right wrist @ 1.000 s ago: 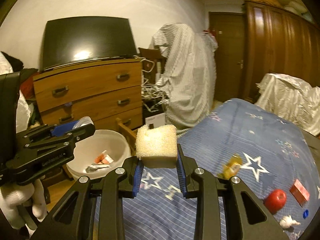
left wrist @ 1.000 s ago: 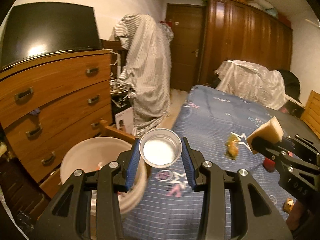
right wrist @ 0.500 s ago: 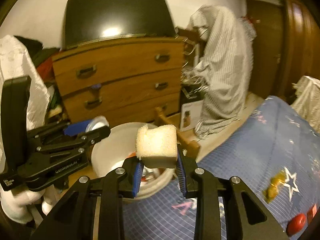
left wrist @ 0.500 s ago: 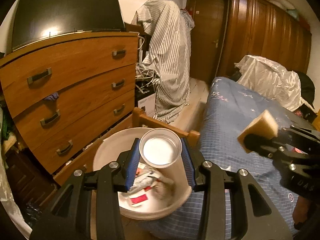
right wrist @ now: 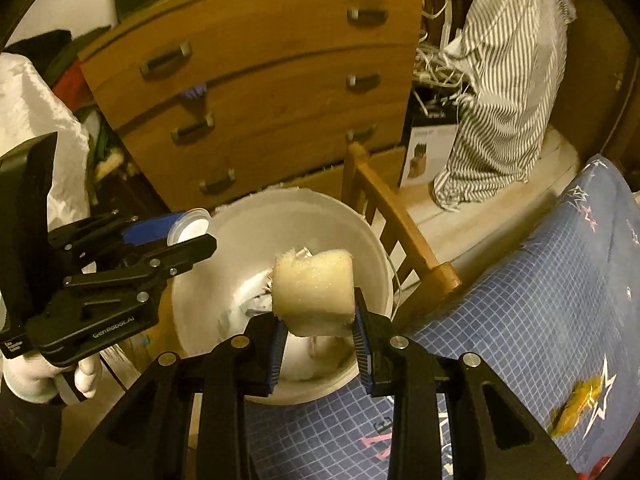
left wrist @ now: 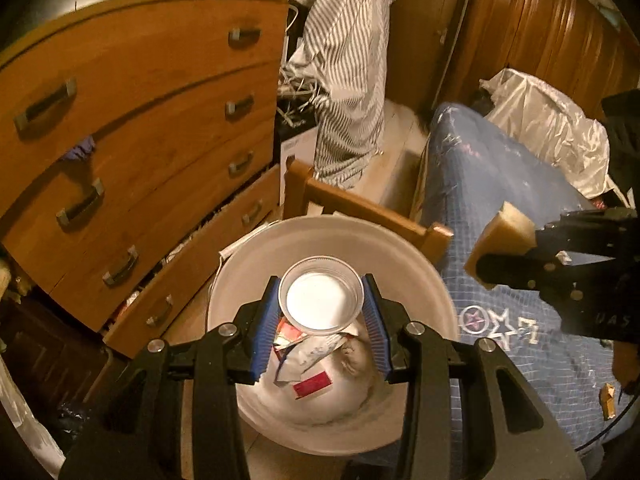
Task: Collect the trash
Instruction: 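Open both tools to drop the lid and sponge block into the bucket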
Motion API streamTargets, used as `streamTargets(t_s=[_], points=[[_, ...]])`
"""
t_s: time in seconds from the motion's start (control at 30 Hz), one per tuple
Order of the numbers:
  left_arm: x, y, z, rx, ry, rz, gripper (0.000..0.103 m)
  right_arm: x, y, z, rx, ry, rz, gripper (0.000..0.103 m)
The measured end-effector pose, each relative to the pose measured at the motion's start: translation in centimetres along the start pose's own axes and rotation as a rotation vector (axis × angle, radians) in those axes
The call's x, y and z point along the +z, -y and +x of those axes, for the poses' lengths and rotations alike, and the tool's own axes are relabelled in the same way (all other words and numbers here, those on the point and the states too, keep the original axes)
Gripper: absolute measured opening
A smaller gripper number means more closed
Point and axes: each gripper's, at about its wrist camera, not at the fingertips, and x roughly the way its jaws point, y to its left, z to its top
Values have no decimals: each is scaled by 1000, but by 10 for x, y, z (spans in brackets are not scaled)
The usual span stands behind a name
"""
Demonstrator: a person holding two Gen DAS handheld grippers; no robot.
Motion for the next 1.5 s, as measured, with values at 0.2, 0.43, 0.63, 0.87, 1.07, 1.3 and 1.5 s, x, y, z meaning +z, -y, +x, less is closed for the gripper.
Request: streamTargets(t_s=[0.2,0.43,0.63,0.87,1.07,1.3,1.5], points=[[-1,-14,19,2,-29,-19,39,5,0,33,23,-66,-7,31],[1,-20,28,7,-40,-17,39,8,0,49,31,-77,-9,31],[3,-24,33,6,-44,-15,39,9,4,51,33,-79,-6,31],[3,-23,35,5,-46,-13,39,9,5,53,32,-77,-6,31],[2,-23,35,8,-46,-15,39,9,6,55,32,-78,-4,31],[0,-30,40,38,-53,-35,59,6,14,51,53,-51,25,44],[0,-28,39,45,-51,-27,59,4,18,49,59,-39,41,44]])
